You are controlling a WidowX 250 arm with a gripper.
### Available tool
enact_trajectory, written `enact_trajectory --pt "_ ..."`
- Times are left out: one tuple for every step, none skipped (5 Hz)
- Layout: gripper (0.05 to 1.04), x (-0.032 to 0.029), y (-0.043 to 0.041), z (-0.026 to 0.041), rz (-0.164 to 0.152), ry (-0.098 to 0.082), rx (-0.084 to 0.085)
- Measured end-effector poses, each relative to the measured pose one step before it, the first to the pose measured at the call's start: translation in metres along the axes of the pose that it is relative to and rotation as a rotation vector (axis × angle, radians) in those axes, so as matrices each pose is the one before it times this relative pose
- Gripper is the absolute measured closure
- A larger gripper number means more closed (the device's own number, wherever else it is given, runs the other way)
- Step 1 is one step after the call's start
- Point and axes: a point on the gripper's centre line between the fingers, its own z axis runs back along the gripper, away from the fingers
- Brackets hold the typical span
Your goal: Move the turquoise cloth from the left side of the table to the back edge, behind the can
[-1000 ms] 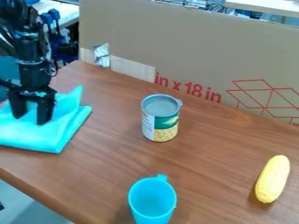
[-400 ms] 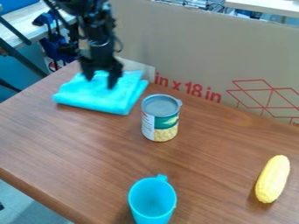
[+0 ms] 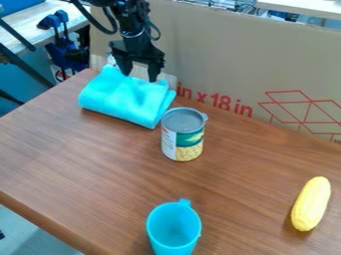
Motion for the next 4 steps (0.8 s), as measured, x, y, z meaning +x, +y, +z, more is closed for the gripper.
enact_trajectory --pt "0.083 -0.01874 0.00160 0.00370 0.0406 0.0426 0.0150" --pt "0.083 0.00139 0.00521 0.06428 0.0299 -0.0286 0.0079" --pt "0.083 -0.01377 0.00243 0.04268 0.0307 0.0355 -0.0071" --pt "0.083 -0.00219 0.00332 0.01570 0.0056 -0.0434 -0.0251"
